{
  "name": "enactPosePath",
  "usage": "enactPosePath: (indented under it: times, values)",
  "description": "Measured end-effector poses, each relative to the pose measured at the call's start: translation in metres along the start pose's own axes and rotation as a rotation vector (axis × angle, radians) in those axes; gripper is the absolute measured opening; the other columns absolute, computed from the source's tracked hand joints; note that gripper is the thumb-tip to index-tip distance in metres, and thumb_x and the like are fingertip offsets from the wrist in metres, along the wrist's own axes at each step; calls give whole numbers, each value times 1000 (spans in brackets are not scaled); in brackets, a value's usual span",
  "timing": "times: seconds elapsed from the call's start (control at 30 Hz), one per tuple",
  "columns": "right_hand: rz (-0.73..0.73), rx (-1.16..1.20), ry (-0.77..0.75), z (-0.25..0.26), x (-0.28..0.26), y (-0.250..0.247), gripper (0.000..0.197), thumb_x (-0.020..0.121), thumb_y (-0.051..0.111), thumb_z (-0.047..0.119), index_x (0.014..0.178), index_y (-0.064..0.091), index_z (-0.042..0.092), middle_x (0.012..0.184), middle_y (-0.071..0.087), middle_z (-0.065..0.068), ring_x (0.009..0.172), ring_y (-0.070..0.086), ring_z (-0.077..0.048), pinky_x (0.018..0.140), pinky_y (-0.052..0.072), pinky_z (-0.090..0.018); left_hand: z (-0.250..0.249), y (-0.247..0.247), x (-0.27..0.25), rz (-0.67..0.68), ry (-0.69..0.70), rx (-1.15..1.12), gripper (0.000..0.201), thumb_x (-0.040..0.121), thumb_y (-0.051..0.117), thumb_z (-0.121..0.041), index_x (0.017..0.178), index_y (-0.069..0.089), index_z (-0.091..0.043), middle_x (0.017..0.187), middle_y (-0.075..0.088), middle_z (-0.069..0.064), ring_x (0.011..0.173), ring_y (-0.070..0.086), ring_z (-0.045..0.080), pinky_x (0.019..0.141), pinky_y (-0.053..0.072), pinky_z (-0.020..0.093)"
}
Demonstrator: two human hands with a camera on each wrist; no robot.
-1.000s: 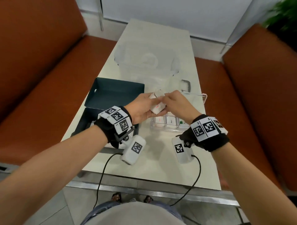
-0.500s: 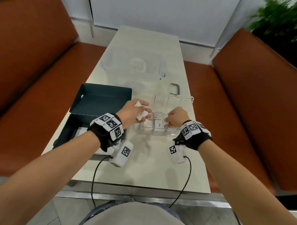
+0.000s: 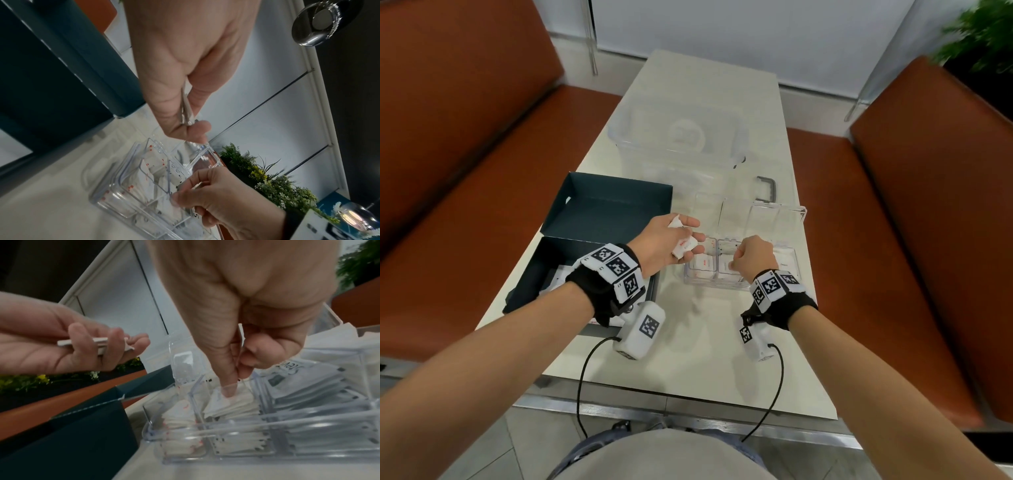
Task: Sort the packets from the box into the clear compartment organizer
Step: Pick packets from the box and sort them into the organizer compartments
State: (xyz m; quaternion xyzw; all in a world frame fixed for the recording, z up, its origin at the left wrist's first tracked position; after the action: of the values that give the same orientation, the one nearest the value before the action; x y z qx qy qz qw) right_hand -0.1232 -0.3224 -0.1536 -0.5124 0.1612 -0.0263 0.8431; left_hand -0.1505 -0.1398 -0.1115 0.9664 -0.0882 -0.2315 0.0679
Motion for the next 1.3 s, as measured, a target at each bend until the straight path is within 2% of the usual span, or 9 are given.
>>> enactPosePath:
  times: [0.2, 0.3, 0.37, 0.47, 0.6, 0.73, 0.93, 1.13, 1.3]
  values:
    - [33, -170, -4, 1, -4, 3, 18, 85, 57, 5, 101, 66, 6, 106, 63, -12, 96, 63, -30, 82, 55, -39, 3, 5, 3, 36, -87, -218, 30, 100, 49, -16, 127, 53, -1, 114, 64, 22, 83, 67, 26, 63, 57, 27]
    - [1, -100, -21, 4, -4, -10, 14, 85, 64, 11, 98, 67, 6, 103, 64, -11, 89, 65, -29, 76, 54, -35, 4, 6, 4, 73, -109, -300, 34, 99, 40, -7, 131, 50, 1, 125, 59, 28, 101, 64, 34, 86, 54, 37]
    - [-81, 33, -108, 14, -8, -27, 13, 87, 65, 16, 94, 68, 6, 97, 66, -10, 81, 64, -24, 71, 51, -30, 4, 8, 5, 102, -102, -297, 40, 95, 32, 6, 132, 47, 2, 128, 56, 31, 108, 62, 37, 90, 53, 41]
    - [-120, 220, -247, 33, -22, -47, 17, 89, 63, 27, 91, 70, 11, 82, 65, -1, 68, 58, -14, 63, 45, -22, 3, 12, 8, 137, -61, -217, 45, 93, 33, 17, 132, 45, -1, 125, 57, 30, 105, 65, 35, 83, 57, 38]
    - [65, 524, -190, 42, -35, -44, 16, 84, 70, 27, 92, 68, 13, 73, 69, -1, 56, 64, -11, 48, 51, -21, 2, 13, 14, 90, 30, -101, 40, 92, 50, 14, 125, 54, -8, 120, 59, 19, 98, 64, 25, 83, 57, 33]
    - [78, 688, -132, 34, -35, -47, 13, 79, 75, 5, 89, 67, 7, 73, 70, -9, 55, 65, -10, 51, 54, -21, 4, 10, 17, 60, 75, -102, 35, 86, 63, 11, 115, 59, -9, 119, 62, 16, 98, 65, 25, 78, 60, 31]
    - [25, 813, -53, 18, -31, -50, 12, 82, 71, 1, 93, 68, -1, 77, 69, -17, 56, 64, -16, 52, 54, -22, 4, 8, 17, 93, 77, -189, 30, 89, 58, 13, 116, 59, -2, 94, 75, 10, 86, 73, 22, 69, 60, 31]
    - [40, 892, -22, 19, -32, -46, 16, 81, 71, -1, 96, 68, -4, 76, 68, -18, 57, 64, -19, 56, 57, -25, 5, 11, 14, 60, 119, -190, 33, 87, 63, 9, 117, 58, -2, 109, 70, 16, 89, 71, 23, 65, 59, 28]
    - [31, 880, -36, 23, -34, -44, 16, 81, 72, -2, 96, 68, -5, 78, 69, -19, 57, 66, -20, 61, 60, -29, 6, 10, 14, 55, 129, -161, 35, 86, 64, 8, 118, 58, -2, 109, 70, 15, 88, 71, 23, 65, 59, 27]
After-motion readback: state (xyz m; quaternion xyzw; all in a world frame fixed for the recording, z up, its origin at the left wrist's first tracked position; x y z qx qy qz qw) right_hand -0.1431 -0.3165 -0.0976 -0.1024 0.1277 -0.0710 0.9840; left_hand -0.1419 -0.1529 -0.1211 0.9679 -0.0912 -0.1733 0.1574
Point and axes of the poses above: each hand's wrist, its own x-axis towards the middle knuckle, its own y-axis out of the palm, z = x × y, the point moved 7 cm from there along x, towards the middle knuckle
